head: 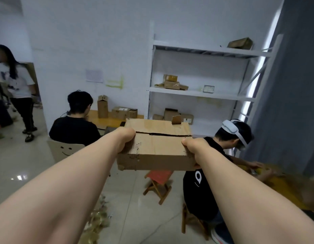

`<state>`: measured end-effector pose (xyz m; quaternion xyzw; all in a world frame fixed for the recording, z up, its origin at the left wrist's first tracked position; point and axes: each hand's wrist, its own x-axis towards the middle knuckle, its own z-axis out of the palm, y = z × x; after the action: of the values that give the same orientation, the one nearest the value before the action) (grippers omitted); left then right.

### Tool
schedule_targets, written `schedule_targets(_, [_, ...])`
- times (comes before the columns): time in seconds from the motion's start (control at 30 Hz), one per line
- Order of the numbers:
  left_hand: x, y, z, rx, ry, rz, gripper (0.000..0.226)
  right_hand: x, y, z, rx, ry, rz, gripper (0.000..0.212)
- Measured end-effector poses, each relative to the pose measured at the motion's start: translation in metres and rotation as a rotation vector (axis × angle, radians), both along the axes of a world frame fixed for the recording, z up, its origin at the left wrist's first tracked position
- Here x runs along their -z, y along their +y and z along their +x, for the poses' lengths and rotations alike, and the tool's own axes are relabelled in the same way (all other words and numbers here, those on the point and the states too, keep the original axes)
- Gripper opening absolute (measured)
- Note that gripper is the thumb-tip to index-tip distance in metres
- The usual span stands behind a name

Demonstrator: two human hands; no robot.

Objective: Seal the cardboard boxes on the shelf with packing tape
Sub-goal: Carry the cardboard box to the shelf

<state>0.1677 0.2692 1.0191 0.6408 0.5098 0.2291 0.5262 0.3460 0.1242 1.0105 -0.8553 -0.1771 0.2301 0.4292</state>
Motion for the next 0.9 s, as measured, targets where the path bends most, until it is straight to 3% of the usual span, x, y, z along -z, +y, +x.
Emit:
schedule_targets(0.13, [-0.024,0.048,0.075,-0.025,-0.036,0.030,0.035,-0.021,0.056,0.085,-0.008,-0.028,0.044,0.034])
schedule_targets(0.23, [-0.031,0.081,0.122,-0.037,-0.056,0.056,0.046,-0.029,0.095,0.139,0.009,-0.036,0.139,0.034])
schedule_targets(0.5, [-0.014,0.177,0.218,-0.076,-0.034,0.041,0.051,-0.009,0.201,0.241,-0.027,-0.045,0.128,0.027])
schedule_targets(0.7, [-0.020,0.276,0.294,-0.055,-0.011,0.096,0.055,0.002,0.291,0.315,0.000,0.016,0.180,0.042])
schedule_targets(0.9, [-0.035,0.373,0.369,-0.014,-0.077,0.070,0.030,-0.023,0.377,0.387,0.072,0.030,0.171,0.048])
